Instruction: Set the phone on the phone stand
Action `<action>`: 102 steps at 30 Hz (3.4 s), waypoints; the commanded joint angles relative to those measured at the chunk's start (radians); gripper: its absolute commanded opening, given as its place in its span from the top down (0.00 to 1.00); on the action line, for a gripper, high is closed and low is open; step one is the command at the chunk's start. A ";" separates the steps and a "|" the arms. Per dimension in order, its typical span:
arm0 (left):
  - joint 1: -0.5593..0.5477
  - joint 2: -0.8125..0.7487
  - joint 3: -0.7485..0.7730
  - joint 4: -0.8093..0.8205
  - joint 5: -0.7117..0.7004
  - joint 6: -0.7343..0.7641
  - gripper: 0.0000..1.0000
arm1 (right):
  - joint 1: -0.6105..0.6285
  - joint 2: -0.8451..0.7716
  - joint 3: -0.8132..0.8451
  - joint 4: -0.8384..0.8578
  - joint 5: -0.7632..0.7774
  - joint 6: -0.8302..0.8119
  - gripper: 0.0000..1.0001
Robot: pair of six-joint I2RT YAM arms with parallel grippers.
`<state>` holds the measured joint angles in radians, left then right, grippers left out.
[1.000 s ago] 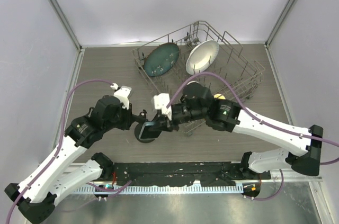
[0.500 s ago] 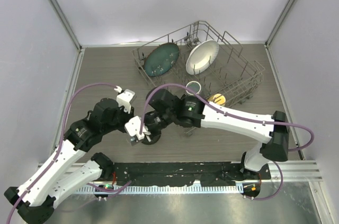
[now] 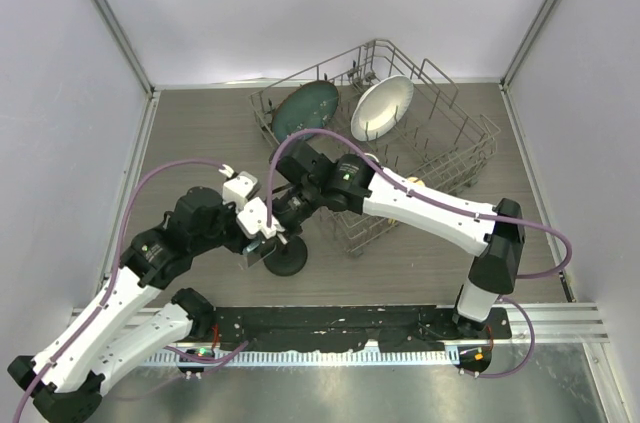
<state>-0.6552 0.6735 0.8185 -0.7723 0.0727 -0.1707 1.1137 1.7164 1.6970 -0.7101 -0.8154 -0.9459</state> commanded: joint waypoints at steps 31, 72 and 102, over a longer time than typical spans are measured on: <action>-0.006 -0.160 0.041 -0.030 -0.588 -0.386 1.00 | 0.156 -0.120 -0.253 0.408 1.352 1.056 0.99; -0.004 0.001 0.080 0.127 -0.143 -0.340 0.66 | -0.005 0.121 0.242 0.290 0.139 0.330 0.99; -0.004 -0.204 0.134 0.200 0.358 -0.286 0.02 | -0.032 -0.346 -0.227 0.400 0.449 0.906 0.99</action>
<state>-0.6563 0.3851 0.9939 -0.6773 0.0792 -0.5045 1.1187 1.5024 1.4754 -0.4179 -0.3485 -0.2092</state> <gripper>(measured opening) 0.986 0.192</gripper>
